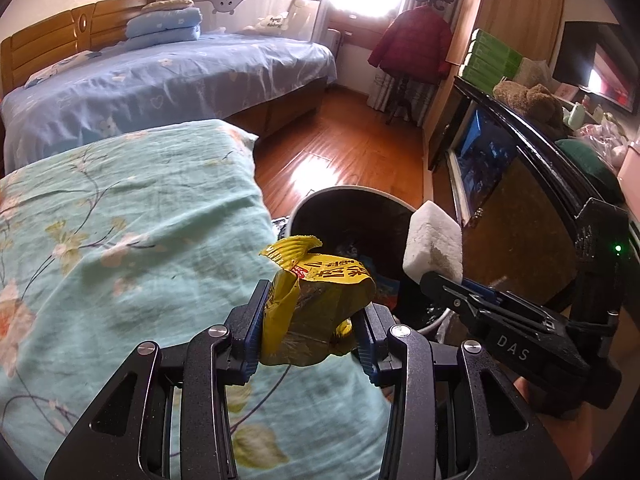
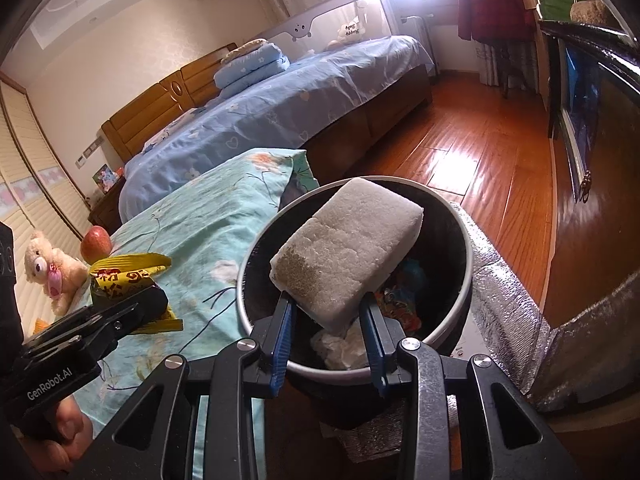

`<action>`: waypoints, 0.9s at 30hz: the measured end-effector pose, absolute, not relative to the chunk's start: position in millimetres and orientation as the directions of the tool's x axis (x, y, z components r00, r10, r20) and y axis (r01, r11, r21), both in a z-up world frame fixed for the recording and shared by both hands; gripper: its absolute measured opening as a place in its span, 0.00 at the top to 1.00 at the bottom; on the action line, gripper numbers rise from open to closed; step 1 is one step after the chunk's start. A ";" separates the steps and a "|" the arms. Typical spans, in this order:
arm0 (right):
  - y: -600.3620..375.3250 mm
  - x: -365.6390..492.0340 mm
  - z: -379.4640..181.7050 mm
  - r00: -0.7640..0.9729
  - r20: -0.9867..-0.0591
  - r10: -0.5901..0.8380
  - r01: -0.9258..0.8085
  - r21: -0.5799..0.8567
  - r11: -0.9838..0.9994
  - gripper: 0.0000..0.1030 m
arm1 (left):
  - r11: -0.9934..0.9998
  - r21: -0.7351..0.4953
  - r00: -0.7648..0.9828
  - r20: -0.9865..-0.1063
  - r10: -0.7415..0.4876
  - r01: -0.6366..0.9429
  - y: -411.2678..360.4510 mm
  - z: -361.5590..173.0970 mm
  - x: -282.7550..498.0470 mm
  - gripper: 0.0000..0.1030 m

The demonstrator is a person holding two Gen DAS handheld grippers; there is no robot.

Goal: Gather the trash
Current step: 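Carry the yellow wrapper and white foam block over the bin with both grippers, then open both grippers to drop the wrapper and foam block into the bin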

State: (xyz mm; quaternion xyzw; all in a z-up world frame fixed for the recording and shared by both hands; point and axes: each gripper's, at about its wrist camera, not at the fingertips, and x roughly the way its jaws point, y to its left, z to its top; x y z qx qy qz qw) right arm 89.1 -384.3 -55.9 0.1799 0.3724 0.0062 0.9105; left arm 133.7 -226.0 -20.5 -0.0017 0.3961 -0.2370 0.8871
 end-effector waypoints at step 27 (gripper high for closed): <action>-420.1 125.5 -67.4 0.662 -0.732 0.160 0.136 0.328 0.935 0.60 | 0.866 -0.190 0.502 -0.749 -0.433 0.462 -264.8 -35.8 169.6 0.53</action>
